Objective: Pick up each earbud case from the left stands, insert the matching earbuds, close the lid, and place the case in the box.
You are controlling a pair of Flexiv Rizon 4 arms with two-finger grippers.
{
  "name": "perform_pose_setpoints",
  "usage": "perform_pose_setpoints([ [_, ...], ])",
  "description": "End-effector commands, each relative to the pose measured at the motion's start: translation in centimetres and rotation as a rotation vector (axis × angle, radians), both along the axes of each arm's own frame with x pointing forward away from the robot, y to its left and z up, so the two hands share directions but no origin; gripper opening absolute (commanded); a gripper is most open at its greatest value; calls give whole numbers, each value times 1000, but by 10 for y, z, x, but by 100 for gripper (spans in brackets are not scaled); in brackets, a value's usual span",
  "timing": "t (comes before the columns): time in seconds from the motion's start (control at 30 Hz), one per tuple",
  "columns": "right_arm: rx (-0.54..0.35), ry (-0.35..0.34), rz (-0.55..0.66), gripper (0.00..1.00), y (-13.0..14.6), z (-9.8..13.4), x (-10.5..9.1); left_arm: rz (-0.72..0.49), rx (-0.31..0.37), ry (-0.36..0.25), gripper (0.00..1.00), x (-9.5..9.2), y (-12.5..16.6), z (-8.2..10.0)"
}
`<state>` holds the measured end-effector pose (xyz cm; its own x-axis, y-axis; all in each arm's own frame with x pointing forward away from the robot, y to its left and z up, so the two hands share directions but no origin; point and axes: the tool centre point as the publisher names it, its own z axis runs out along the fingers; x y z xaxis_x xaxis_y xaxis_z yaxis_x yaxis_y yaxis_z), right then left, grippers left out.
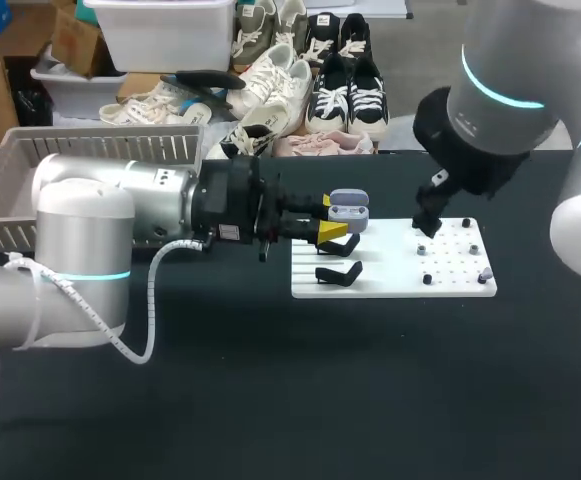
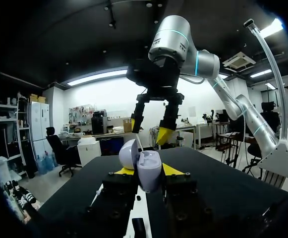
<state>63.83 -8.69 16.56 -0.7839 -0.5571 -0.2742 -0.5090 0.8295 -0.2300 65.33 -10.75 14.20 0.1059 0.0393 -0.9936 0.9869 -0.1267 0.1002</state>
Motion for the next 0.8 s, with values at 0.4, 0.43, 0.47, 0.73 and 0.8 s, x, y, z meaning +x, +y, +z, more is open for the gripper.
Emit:
perform_pose_setpoints([
  [0.4, -101, 36, -187, 100, -35, -57, -7, 3, -1, -1, 0, -1, 0, 0],
  [0.43, -104, 41, -192, 100, -37, -60, -8, 3, -1, -1, 0, -1, 0, 0],
  [0.47, -105, 45, -199, 100, -39, -64, -8, 3, -1, -1, 0, -1, 0, 0],
  [0.73, -64, 70, -251, 100, -48, -89, -9, 3, -1, -1, 0, -1, 0, 0],
  [0.8, -47, 76, -263, 100, -50, -95, -8, 3, -1, -1, 0, -1, 0, 0],
])
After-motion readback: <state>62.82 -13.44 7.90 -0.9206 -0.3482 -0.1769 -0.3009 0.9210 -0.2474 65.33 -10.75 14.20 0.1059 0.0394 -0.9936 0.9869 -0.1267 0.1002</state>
